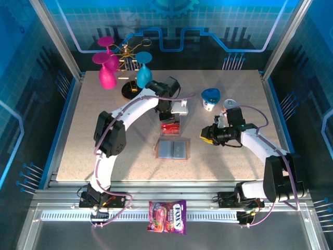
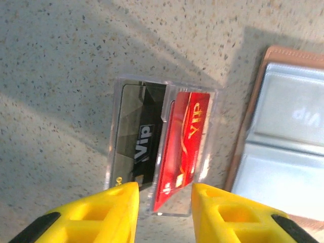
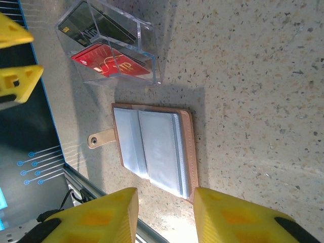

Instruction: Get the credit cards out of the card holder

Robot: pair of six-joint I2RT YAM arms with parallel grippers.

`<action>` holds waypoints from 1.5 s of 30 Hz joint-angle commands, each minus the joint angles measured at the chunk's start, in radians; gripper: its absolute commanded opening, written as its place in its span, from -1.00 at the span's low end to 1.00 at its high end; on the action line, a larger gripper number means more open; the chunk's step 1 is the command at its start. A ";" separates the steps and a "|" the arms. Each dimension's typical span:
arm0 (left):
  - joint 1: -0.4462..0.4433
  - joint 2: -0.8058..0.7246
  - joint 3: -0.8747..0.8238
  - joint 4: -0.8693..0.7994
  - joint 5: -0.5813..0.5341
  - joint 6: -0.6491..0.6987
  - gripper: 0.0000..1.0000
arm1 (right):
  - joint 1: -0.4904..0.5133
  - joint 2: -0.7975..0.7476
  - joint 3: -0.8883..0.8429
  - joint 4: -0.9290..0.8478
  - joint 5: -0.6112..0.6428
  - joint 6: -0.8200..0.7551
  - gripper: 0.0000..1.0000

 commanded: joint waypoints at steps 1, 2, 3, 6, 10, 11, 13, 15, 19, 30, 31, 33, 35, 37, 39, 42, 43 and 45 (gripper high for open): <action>-0.010 -0.101 -0.090 0.114 0.056 -0.193 -0.31 | 0.006 0.016 0.010 0.001 -0.021 0.001 -0.29; -0.009 -0.121 -0.114 0.138 0.069 -0.233 -0.30 | 0.010 0.019 0.009 0.005 -0.020 0.004 -0.29; -0.009 -0.147 -0.140 0.165 0.089 -0.282 -0.30 | 0.015 0.021 0.009 0.007 -0.018 0.006 -0.29; -0.009 -0.226 -0.226 0.256 0.152 -0.438 -0.28 | 0.036 0.025 0.009 0.014 -0.013 0.013 -0.29; -0.010 -0.333 -0.369 0.428 0.205 -0.711 -0.22 | 0.062 0.034 0.008 0.033 -0.004 0.031 -0.29; -0.009 -0.349 -0.392 0.455 0.219 -0.766 -0.21 | 0.068 0.039 0.011 0.034 -0.001 0.036 -0.29; -0.009 -0.375 -0.437 0.497 0.251 -0.878 -0.21 | 0.087 0.050 0.021 0.031 0.003 0.038 -0.29; -0.009 -0.399 -0.478 0.534 0.268 -0.975 -0.21 | 0.105 0.053 0.023 0.029 0.012 0.041 -0.29; -0.006 -0.457 -0.584 0.607 0.302 -1.149 -0.20 | 0.145 0.067 0.025 0.044 0.025 0.059 -0.28; -0.022 -0.493 -0.840 0.864 0.406 -1.617 -0.26 | 0.224 0.118 0.023 0.101 0.052 0.101 -0.28; -0.032 -0.492 -0.856 0.863 0.394 -1.625 -0.26 | 0.227 0.121 0.022 0.105 0.052 0.103 -0.28; -0.046 -0.484 -0.866 0.842 0.377 -1.626 -0.27 | 0.233 0.126 0.021 0.106 0.052 0.104 -0.28; -0.055 -0.474 -0.876 0.827 0.365 -1.632 -0.27 | 0.235 0.124 0.016 0.111 0.059 0.104 -0.28; -0.063 -0.462 -0.901 0.849 0.365 -1.650 -0.26 | 0.235 0.131 0.011 0.119 0.057 0.106 -0.28; -0.065 -0.449 -0.926 0.885 0.380 -1.676 -0.27 | 0.237 0.137 0.010 0.120 0.055 0.103 -0.28; -0.071 -0.425 -0.959 0.949 0.404 -1.712 -0.28 | 0.239 0.140 0.005 0.126 0.057 0.103 -0.28; -0.074 -0.417 -0.964 0.958 0.406 -1.718 -0.29 | 0.239 0.140 0.002 0.127 0.056 0.104 -0.28; -0.081 -0.399 -0.976 0.974 0.407 -1.732 -0.29 | 0.240 0.141 -0.003 0.132 0.055 0.105 -0.28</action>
